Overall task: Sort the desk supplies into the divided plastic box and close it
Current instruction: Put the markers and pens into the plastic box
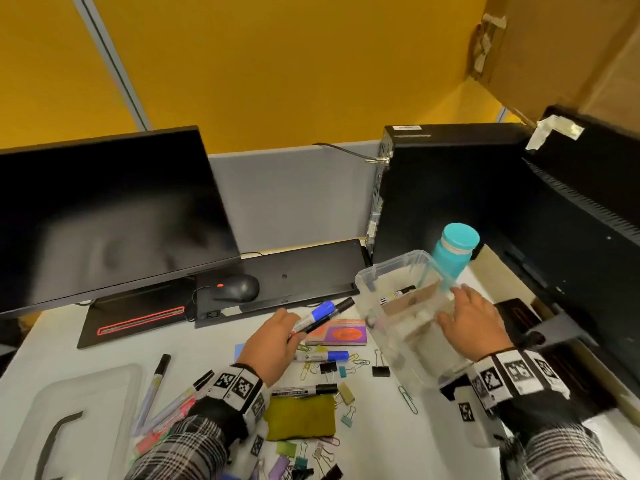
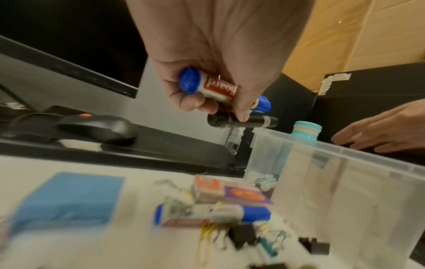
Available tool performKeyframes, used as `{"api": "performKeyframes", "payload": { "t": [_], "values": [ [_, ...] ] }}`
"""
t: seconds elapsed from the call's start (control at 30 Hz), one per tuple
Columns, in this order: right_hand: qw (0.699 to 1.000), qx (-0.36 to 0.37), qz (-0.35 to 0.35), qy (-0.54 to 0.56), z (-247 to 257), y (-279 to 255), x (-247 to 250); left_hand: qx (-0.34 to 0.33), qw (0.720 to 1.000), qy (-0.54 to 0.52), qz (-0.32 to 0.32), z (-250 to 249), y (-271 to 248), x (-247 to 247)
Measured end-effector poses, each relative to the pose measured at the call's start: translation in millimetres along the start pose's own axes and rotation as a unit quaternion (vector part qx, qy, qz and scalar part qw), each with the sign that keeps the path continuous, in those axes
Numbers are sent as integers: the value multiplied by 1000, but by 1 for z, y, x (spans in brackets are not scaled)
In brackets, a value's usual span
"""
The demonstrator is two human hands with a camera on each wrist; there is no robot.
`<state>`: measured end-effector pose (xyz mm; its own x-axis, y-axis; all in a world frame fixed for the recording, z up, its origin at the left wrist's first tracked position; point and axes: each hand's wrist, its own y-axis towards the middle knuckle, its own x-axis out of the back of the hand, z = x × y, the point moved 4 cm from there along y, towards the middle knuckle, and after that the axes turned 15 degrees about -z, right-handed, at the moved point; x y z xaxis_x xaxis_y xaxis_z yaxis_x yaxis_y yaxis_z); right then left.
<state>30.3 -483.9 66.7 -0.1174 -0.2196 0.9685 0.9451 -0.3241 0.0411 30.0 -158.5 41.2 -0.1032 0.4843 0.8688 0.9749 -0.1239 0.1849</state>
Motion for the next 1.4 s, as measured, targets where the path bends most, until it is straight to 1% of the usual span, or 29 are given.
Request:
{"api": "performKeyframes", "payload": {
  "t": [0.07, 0.13, 0.23, 0.33, 0.43, 0.53, 0.57, 0.63, 0.73, 0.8, 0.87, 0.97, 1.07, 1.13, 1.17, 1.23, 1.27, 1.33, 1.37, 1.4],
  "values": [
    [999, -41, -19, -5, -14, -2, -9, -9, 1000, 4, -10, -26, 17, -1],
    [997, -67, -33, 2, -22, -8, -17, -21, 999, 27, -17, -54, 36, -5],
    [995, -64, -75, -24, -25, -16, -27, -42, 997, 58, -4, -96, 65, -15],
    [993, -53, -102, -27, -22, -18, -27, -63, 993, 97, 35, -124, 90, -33],
    [993, -54, -104, -27, -24, -16, -28, -63, 991, 102, 65, -138, 107, -51],
    [992, -53, -112, -27, -24, -16, -32, -67, 994, 67, 54, -143, 112, -67],
    [992, -60, -108, -20, -28, -17, -36, -71, 993, 72, 57, -146, 111, -74],
    [991, -53, -123, -20, -25, -20, -35, -87, 991, 84, 54, -145, 110, -79],
    [991, -52, -119, -21, -27, -22, -35, -114, 985, 80, 106, -151, 109, -89],
    [992, -50, -117, -22, -27, -19, -33, -121, 984, 34, 128, -154, 111, -85],
    [992, -49, -112, -23, -26, -15, -32, -111, 987, -38, 108, -150, 112, -71],
    [992, -47, -110, -28, -28, -13, -32, -86, 990, -103, 46, -130, 102, -45],
    [994, -47, -96, -25, -28, -14, -30, -82, 991, -104, -10, -93, 82, -22],
    [996, -50, -75, -26, -27, -16, -27, -70, 994, -82, -17, -61, 65, -14],
    [996, -45, -77, -24, -24, -19, -24, -58, 996, -68, -9, -43, 54, -13],
    [992, 4, -126, -1, -8, -25, -14, -33, 998, -37, 23, -11, 31, -14],
    [986, 47, -160, 23, 5, -31, -8, -26, 998, -22, 44, 2, 19, -16],
    [963, 150, -212, 76, 37, -46, -3, -26, 996, 4, 84, 20, -2, -23],
    [951, 195, -216, 100, 53, -55, -5, -31, 994, 18, 105, 25, -11, -27],
    [942, 234, -206, 123, 69, -63, -10, -34, 991, 33, 125, 30, -19, -30]
  ]
}}
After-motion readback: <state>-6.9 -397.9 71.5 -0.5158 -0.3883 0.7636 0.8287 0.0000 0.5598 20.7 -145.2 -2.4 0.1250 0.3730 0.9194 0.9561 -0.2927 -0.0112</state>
